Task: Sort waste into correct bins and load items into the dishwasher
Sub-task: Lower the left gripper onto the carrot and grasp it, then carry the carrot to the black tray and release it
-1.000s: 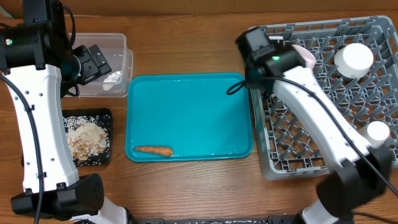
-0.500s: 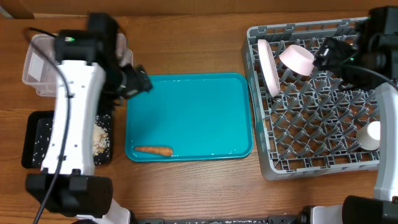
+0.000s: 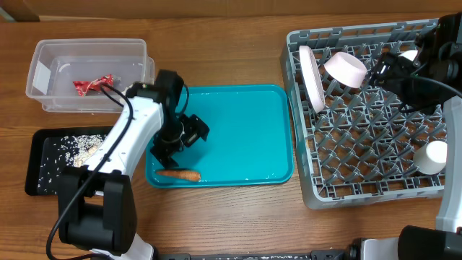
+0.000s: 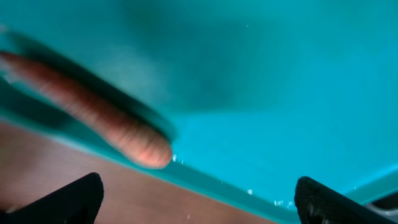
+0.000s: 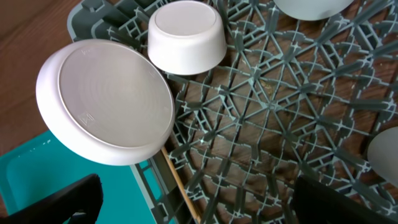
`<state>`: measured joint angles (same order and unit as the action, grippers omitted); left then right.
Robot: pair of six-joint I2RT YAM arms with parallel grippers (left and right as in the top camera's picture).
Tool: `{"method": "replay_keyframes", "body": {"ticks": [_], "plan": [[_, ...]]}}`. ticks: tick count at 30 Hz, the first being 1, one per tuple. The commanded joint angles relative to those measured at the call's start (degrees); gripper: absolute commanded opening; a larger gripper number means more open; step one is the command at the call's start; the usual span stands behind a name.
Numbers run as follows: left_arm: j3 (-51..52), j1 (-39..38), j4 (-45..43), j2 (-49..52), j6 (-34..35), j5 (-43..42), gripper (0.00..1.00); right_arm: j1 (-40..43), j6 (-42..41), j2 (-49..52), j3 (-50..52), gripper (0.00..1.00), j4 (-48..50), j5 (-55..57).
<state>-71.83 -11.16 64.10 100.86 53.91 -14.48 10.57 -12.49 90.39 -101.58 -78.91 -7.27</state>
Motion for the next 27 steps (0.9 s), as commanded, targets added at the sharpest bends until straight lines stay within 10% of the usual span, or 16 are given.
{"method": "replay_keyframes", "body": {"ticks": [1, 19, 27], "plan": [[5.35, -0.17, -3.45, -0.24, 1.57, -1.66, 1.0, 0.11, 0.59, -0.26, -0.02, 1.0, 0.15, -0.33], [16.57, -0.17, -14.21, -0.22, 4.24, 0.57, 1.0, 0.11, 0.79, -0.26, -0.02, 1.0, 0.31, -0.33], [18.73, -0.17, -18.14, -0.24, 4.42, 3.19, 0.62, 0.11, 0.76, -0.26, -0.02, 1.0, 0.33, -0.33]]}}
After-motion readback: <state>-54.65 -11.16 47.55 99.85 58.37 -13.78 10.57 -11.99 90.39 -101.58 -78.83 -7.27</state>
